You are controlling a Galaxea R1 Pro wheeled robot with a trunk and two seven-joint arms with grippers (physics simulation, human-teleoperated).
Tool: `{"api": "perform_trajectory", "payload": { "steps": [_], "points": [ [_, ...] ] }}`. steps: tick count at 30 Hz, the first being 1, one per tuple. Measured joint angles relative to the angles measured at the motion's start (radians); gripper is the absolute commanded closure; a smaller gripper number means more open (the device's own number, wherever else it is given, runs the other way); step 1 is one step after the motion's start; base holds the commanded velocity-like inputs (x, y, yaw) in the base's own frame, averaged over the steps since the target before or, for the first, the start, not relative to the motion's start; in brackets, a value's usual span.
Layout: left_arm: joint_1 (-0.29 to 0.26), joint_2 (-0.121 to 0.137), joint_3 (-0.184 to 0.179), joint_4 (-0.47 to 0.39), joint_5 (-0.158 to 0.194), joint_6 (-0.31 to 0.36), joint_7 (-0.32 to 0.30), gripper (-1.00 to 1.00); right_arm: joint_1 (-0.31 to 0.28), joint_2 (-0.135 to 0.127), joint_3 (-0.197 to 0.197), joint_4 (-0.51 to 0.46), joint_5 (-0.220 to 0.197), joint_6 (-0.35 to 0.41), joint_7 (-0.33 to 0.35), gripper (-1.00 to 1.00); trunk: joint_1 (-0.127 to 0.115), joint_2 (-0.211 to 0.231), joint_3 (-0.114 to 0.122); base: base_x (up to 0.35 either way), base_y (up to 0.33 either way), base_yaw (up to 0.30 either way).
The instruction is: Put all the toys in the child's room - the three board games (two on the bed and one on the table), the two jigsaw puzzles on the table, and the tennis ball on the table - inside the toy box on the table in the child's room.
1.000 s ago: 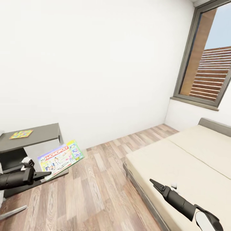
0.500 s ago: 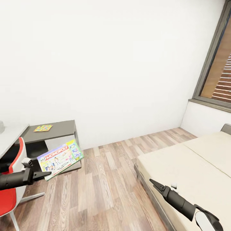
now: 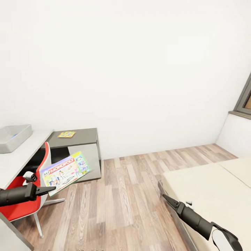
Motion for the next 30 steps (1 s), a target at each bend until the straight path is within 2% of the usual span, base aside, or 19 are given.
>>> {"api": "perform_trajectory", "payload": {
  "steps": [3, 9, 12, 14, 16, 19, 21, 25, 30],
  "points": [
    [0.000, 0.000, 0.000, 0.000, 0.000, -0.007, 0.000, 1.00, 0.000, -0.001, 0.000, 0.000, 0.000, -0.001, 0.001, -1.00, -0.012, 0.021, 0.008, 0.000, 0.000, 0.290],
    [0.000, 0.001, 0.001, -0.018, 0.003, -0.067, 0.000, 1.00, 0.000, 0.000, 0.000, 0.002, 0.001, -0.003, 0.000, -1.00, -0.035, 0.063, 0.025, 0.000, 0.000, 0.290],
    [0.000, 0.010, 0.008, -0.032, 0.010, -0.080, 0.000, 1.00, 0.000, -0.001, 0.000, 0.003, 0.001, -0.003, 0.001, -1.00, -0.046, 0.084, 0.033, 0.000, 0.000, 0.290],
    [0.000, 0.026, 0.025, -0.057, 0.014, -0.079, 0.000, 1.00, 0.000, -0.002, -0.001, 0.003, 0.000, -0.003, 0.003, -1.00, -0.054, 0.098, 0.038, 0.000, 0.000, 0.290],
    [-0.001, 0.052, 0.063, -0.089, 0.019, -0.066, 0.000, 1.00, 0.000, -0.004, -0.002, 0.003, 0.000, -0.002, 0.004, -1.00, -0.062, 0.112, 0.044, 0.000, 0.000, 0.290],
    [0.000, 0.107, 0.170, -0.108, 0.038, -0.024, 0.000, 1.00, 0.000, -0.005, -0.002, 0.005, 0.001, -0.003, 0.003, -1.00, -0.069, 0.127, 0.049, 0.000, 0.000, 0.290],
    [0.002, 0.128, 0.227, -0.071, 0.037, -0.014, 0.001, 1.00, 0.000, -0.004, -0.001, 0.005, 0.002, -0.003, 0.003, -1.00, -0.069, 0.127, 0.048, 0.000, 0.000, 0.290],
    [0.003, 0.144, 0.280, 0.019, 0.041, -0.012, 0.001, 1.00, 0.000, -0.002, -0.001, 0.006, 0.015, -0.005, 0.001, -1.00, -0.069, 0.127, 0.046, 0.000, 0.000, 0.290],
    [0.003, 0.161, 0.379, 0.060, 0.039, -0.015, 0.001, 1.00, 0.000, 0.000, -0.007, 0.003, 0.088, -0.006, -0.001, -1.00, -0.069, 0.127, 0.044, 0.000, 0.000, 0.290]
  ]
}}
